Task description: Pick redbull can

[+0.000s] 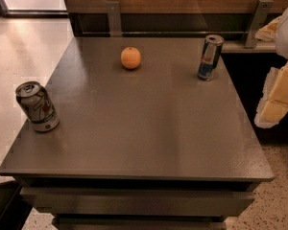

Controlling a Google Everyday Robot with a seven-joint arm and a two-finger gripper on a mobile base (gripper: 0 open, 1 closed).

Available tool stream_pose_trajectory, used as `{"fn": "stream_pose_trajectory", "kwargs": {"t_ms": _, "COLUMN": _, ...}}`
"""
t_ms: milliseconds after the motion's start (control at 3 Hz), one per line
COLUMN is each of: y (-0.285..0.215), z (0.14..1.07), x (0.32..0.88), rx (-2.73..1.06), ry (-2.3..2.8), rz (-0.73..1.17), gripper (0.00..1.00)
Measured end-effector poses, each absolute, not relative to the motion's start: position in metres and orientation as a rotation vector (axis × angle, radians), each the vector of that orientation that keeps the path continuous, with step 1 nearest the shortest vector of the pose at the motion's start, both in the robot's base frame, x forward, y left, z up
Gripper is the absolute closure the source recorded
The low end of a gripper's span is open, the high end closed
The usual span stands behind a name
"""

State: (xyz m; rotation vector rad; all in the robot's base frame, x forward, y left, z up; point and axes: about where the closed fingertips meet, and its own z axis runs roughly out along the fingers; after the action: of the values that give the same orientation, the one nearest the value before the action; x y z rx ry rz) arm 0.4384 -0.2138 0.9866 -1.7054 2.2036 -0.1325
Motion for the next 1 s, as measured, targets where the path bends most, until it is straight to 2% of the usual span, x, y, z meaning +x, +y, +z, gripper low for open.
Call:
{"fn": "stream_pose_trajectory", "kwargs": {"t_ms": 667, "y": -0.219, "z": 0.989, "x": 0.446, "rx": -1.680, "ry": 2.191, "rz": -0.126, "gripper": 0.00}}
{"fn": "stream_pose_trajectory", "kwargs": {"t_ms": 1000, "y": -0.239, "z": 0.990, "x": 0.464, "rx": -1.568, "ry": 2.165, "rz": -0.081, "gripper": 0.00}}
